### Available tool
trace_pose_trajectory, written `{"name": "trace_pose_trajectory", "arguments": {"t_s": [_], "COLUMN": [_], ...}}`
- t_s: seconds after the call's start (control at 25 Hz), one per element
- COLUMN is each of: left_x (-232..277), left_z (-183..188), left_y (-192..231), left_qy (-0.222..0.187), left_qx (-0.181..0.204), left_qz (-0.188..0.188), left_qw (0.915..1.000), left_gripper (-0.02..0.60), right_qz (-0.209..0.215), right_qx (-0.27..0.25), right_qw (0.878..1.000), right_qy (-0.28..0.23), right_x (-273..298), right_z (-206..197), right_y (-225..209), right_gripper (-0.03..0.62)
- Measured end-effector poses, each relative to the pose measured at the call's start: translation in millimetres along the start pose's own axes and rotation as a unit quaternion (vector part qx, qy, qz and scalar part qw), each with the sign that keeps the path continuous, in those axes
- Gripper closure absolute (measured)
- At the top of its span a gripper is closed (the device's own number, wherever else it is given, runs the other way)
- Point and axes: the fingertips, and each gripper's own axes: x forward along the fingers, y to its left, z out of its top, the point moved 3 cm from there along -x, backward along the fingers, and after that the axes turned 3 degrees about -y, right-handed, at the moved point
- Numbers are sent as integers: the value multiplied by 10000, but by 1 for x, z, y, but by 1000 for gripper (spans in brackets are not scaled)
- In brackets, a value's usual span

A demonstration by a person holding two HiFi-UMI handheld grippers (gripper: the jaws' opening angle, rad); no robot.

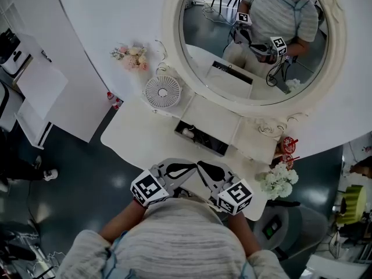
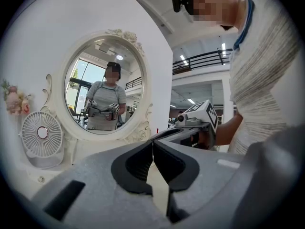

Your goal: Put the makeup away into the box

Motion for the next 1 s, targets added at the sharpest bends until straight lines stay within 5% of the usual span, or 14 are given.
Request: {"name": "trace_pose_trajectory", "arguments": {"t_s": [1.0], "left_x": [0], "left_z": [0], "left_y": [-2], "left_qy": [12], "left_qx": [-40], "left_qz": [127], "left_qw": [9999], "left_gripper": [566], "right_qz": [-203], "right_qx": [-230], "right_qw": [9995], "right_qy": [-46], "right_x": [-2], "right_z": [4], "right_y": [-6], "right_gripper": [586]}}
